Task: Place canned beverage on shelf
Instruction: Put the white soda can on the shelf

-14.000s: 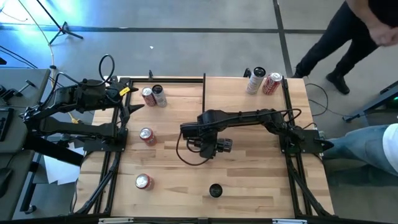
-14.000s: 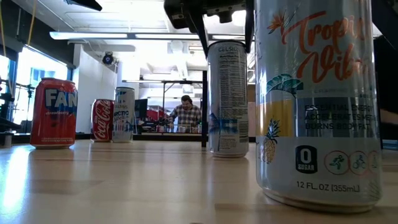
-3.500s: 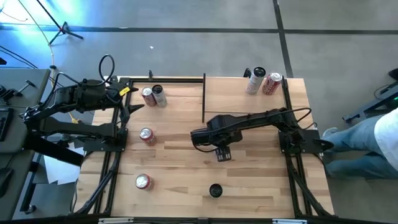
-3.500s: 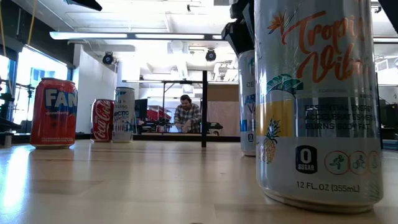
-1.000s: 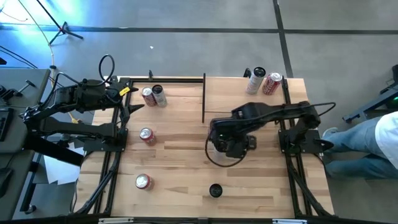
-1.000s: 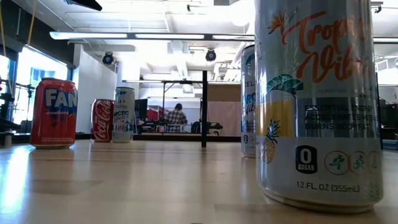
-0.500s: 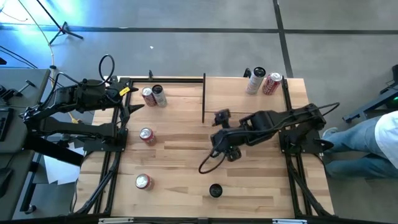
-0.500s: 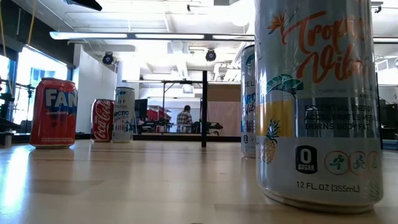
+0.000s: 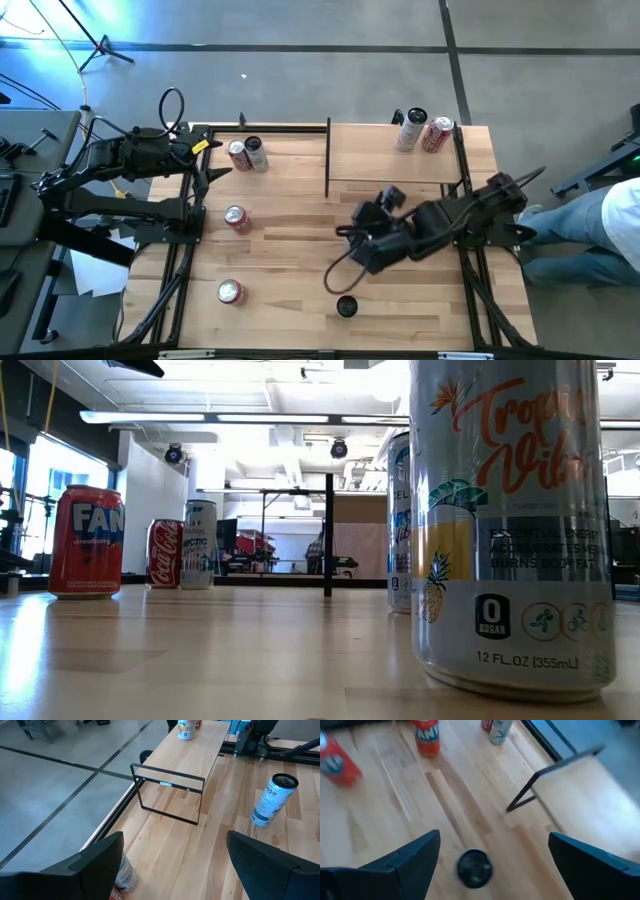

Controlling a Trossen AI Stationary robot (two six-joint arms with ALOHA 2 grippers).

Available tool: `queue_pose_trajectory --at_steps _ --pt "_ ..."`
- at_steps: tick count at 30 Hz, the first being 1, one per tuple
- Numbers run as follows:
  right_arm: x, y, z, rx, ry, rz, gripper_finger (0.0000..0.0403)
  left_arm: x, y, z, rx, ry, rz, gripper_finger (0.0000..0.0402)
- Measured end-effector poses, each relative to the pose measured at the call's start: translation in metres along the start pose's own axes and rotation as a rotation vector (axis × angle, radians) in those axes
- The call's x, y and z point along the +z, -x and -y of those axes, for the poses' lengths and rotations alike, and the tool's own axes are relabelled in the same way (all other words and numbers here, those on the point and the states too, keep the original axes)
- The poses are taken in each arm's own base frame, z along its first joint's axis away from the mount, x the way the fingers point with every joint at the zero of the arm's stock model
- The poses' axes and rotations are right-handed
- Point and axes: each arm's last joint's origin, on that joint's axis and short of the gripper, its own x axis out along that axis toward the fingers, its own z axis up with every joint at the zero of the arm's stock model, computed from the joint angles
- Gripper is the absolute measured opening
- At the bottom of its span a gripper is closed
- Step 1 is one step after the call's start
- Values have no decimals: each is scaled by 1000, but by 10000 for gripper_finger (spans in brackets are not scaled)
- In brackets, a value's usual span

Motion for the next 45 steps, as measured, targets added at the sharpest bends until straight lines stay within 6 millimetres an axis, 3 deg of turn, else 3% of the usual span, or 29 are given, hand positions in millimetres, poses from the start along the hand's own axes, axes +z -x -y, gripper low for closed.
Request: queue_pose_trajectory --at_steps 6,10,16,24,28,36,45 --pt "-23 2 -16 -164 -127 112 360 0 0 0 0 0 0 335" --pt "-35 1 -31 -170 -240 170 360 0 0 0 0 0 0 335" --pt "-44 4 -41 -109 -602 188 360 0 0 0 0 0 0 335" --pt "-75 -23 -89 -90 -780 162 360 0 0 0 -1 0 0 335" --pt "-83 -36 -102 -91 -873 157 360 0 0 0 0 0 0 335" --pt "-101 -62 -120 -165 -886 -36 360 0 0 0 0 0 0 335" --pt "-123 -94 -134 -265 -832 -20 360 0 0 0 0 0 0 335"
